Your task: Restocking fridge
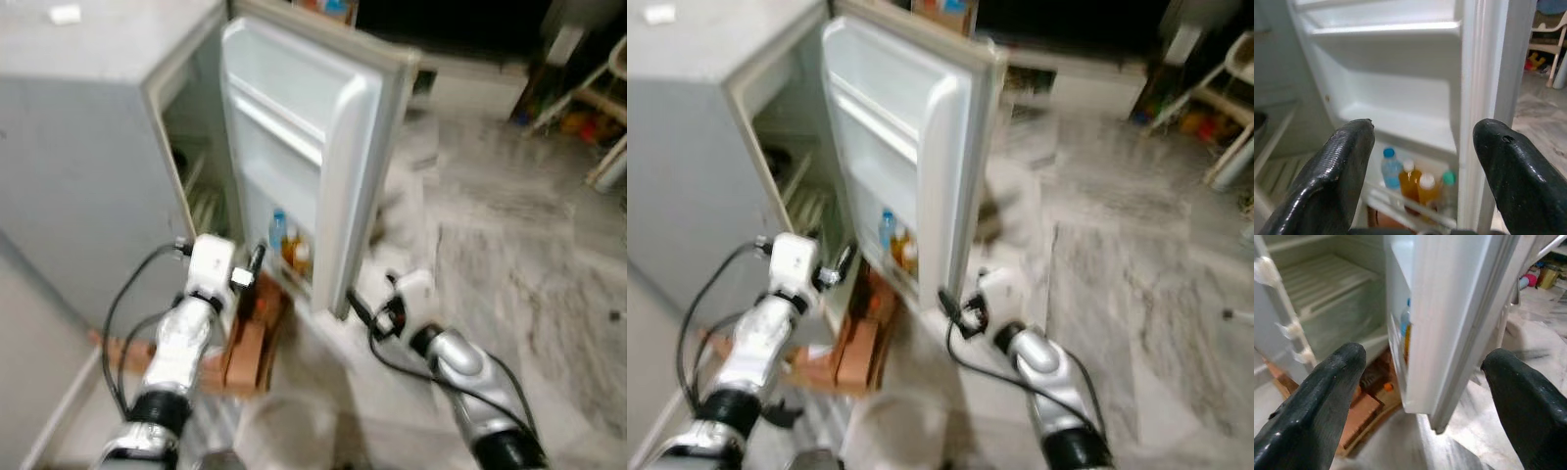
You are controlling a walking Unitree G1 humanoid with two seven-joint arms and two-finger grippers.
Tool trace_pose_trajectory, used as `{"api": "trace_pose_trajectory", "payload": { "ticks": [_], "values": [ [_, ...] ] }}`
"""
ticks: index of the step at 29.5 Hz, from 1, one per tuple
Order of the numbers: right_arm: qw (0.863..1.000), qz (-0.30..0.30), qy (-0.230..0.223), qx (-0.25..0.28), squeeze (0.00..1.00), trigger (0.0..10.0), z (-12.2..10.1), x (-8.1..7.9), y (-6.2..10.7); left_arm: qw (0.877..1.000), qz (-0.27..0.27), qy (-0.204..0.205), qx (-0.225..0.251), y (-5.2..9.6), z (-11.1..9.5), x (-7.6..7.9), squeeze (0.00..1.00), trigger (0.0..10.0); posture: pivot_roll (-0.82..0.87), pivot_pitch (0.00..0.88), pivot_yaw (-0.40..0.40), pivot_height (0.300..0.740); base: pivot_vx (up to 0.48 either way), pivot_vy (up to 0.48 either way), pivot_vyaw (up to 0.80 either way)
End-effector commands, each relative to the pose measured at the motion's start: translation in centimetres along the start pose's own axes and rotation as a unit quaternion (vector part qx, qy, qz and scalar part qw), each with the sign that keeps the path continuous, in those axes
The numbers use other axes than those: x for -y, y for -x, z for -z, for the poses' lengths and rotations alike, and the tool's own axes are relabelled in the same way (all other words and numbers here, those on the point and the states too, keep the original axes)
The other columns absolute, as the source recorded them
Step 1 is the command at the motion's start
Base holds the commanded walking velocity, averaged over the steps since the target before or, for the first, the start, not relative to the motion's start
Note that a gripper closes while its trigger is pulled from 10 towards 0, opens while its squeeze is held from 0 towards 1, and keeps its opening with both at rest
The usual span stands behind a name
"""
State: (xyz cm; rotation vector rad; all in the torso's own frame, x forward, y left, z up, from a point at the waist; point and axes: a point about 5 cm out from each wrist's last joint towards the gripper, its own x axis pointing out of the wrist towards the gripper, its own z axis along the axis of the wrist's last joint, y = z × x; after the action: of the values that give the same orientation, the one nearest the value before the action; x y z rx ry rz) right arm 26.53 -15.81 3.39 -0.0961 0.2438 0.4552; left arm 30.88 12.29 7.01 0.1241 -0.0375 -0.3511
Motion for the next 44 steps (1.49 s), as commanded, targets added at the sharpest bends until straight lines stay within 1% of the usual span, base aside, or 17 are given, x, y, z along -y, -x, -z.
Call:
{"api": "trace_pose_trajectory", "payload": {
  "ticks": [1, 2, 6, 10, 11, 14, 18, 19, 22, 27, 30, 32, 33, 35, 40, 44],
  "values": [
    [1.0, -0.004, 0.001, 0.009, 0.0, 10.0, -0.5, -0.4, -0.5, 1.0, -0.012, -0.013, 0.0, -0.2, -0.4, -1.1, 0.0, 10.0, 0.07, 0.0, -0.035, 0.74, 0.48, 0.0, 0.0],
    [1.0, -0.002, 0.001, 0.009, 0.0, 10.0, -0.5, -0.3, -0.5, 1.0, -0.005, -0.022, -0.001, -0.5, -0.5, -0.9, 0.0, 10.0, 0.07, 0.0, -0.035, 0.74, 0.48, 0.0, 0.0],
    [1.0, 0.004, 0.0, 0.01, 0.0, 10.0, -0.5, -0.3, -0.5, 1.0, -0.004, -0.025, -0.004, -0.9, -0.6, -0.7, 0.0, 10.0, 0.07, 0.0, -0.029, 0.74, 0.48, 0.0, 0.0],
    [1.0, 0.006, -0.003, 0.009, 0.0, 10.0, -0.4, -0.2, -0.5, 1.0, 0.01, -0.018, -0.008, -1.0, -0.4, -0.2, 0.0, 10.0, 0.07, 0.0, -0.027, 0.74, 0.48, 0.0, 0.0],
    [1.0, 0.009, -0.004, 0.008, 0.0, 10.0, -0.4, -0.2, -0.6, 0.999, 0.024, -0.021, -0.012, -1.0, -0.2, 0.4, 0.0, 10.0, 0.07, 0.0, -0.026, 0.74, 0.446, 0.0, 0.0],
    [1.0, 0.011, -0.005, 0.006, 0.0, 10.0, -0.3, -0.3, -0.7, 0.998, 0.046, -0.026, -0.016, -0.9, 0.1, 1.2, 0.0, 10.0, 0.07, 0.0, -0.029, 0.74, 0.409, -0.111, 0.0],
    [1.0, 0.011, -0.006, 0.005, 0.0, 10.0, -0.3, -0.3, -0.7, 0.998, 0.052, -0.016, -0.02, -0.7, 0.3, 1.5, 0.0, 10.0, 0.07, 0.0, -0.03, 0.74, 0.322, -0.352, 0.0],
    [1.0, 0.011, -0.006, 0.005, 0.0, 10.0, -0.3, -0.3, -0.7, 0.998, 0.056, -0.029, -0.021, -0.7, 0.4, 1.6, 0.0, 10.0, 0.07, 0.0, -0.031, 0.74, 0.311, -0.36, 0.0],
    [1.0, 0.014, -0.008, 0.004, 0.0, 10.0, -0.2, -0.4, -0.8, 0.998, 0.035, -0.032, -0.03, -0.6, 0.6, 1.0, 0.0, 10.0, 0.08, 0.0, -0.033, 0.74, 0.326, -0.346, 0.0],
    [1.0, 0.021, -0.01, 0.007, 0.0, 10.0, -0.2, -0.4, -0.8, 0.998, 0.041, -0.04, -0.032, -0.7, 0.6, 1.1, 0.0, 10.0, 0.08, 0.0, -0.034, 0.74, 0.355, -0.32, 0.0],
    [1.0, 0.028, -0.009, 0.009, 0.0, 10.0, -0.2, -0.3, -0.7, 0.996, 0.059, -0.053, -0.033, -1.2, 0.4, 1.9, 0.0, 10.0, 0.08, 0.0, -0.037, 0.74, 0.382, -0.286, 0.0],
    [0.999, 0.032, -0.009, 0.01, 0.0, 10.0, -0.2, -0.2, -0.8, 0.996, 0.07, -0.052, -0.034, -1.5, 0.4, 2.3, 0.0, 10.0, 0.08, 0.0, -0.039, 0.74, 0.394, -0.27, 0.0],
    [0.999, 0.037, -0.008, 0.011, 0.0, 10.0, -0.3, -0.1, -0.7, 0.993, 0.084, -0.071, -0.033, -1.8, 0.2, 2.8, 0.0, 10.0, 0.08, 0.0, -0.039, 0.74, 0.394, -0.27, 0.0],
    [0.999, 0.04, -0.006, 0.012, 0.0, 10.0, -0.4, 0.0, -0.7, 0.992, 0.094, -0.081, -0.035, -1.9, 0.2, 3.2, 0.0, 10.0, 0.07, 0.001, -0.042, 0.74, 0.396, -0.266, 0.0],
    [0.999, 0.047, -0.003, 0.016, 0.0, 10.0, -0.6, 0.2, -0.6, 0.992, 0.085, -0.08, -0.042, -2.1, 0.3, 3.1, 0.0, 10.0, 0.07, 0.011, -0.051, 0.74, 0.398, -0.266, 0.0],
    [0.998, 0.061, 0.003, 0.023, 0.0, 10.0, -1.0, 0.6, -0.6, 0.993, 0.053, -0.077, -0.069, -1.6, 1.3, 2.1, 0.0, 10.0, 0.07, 0.015, -0.056, 0.74, 0.444, 0.0, 0.0]
  ]
}}
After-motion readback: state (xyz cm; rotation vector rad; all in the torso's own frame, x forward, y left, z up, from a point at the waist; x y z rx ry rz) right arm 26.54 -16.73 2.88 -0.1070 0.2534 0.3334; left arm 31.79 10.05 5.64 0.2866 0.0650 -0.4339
